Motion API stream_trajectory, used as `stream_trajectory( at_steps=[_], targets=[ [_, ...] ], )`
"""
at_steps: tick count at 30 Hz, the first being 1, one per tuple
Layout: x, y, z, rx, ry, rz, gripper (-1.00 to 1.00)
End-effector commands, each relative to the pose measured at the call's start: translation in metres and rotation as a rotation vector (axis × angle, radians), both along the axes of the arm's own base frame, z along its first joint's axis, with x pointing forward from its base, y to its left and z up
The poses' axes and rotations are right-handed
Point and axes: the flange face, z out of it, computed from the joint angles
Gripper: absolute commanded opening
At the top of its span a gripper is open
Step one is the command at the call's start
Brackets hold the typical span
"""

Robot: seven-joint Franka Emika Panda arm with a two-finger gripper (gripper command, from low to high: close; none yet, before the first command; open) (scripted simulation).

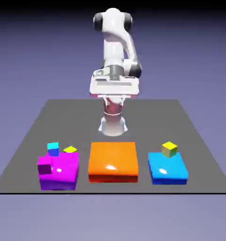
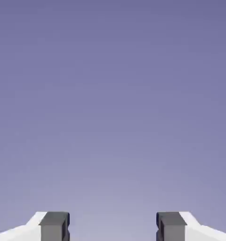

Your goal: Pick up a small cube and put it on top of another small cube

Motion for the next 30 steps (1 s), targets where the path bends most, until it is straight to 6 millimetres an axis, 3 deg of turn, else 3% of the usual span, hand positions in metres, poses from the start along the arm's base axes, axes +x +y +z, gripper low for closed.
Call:
stream_trajectory(
  at_steps=[1, 4, 8, 15, 17, 18, 28, 29, 30],
  targets=[
    [0.001, -0.015, -0.016, 0.004, 0.034, -0.042, 0.00],
    [-0.004, -0.060, -0.063, 0.025, 0.133, -0.169, 0.00],
    [-0.027, -0.115, -0.123, 0.068, 0.263, -0.337, 0.00],
    [-0.101, -0.185, -0.222, 0.188, 0.479, -0.622, 0.00],
    [-0.126, -0.196, -0.245, 0.230, 0.533, -0.695, 0.00],
    [-0.126, -0.196, -0.245, 0.230, 0.533, -0.695, 0.00],
    [-0.119, -0.202, -0.314, 0.230, 0.533, -0.695, 0.00],
    [-0.119, -0.202, -0.314, 0.230, 0.533, -0.695, -1.00],
    [-0.119, -0.202, -0.314, 0.230, 0.533, -0.695, -1.00]
  ],
)
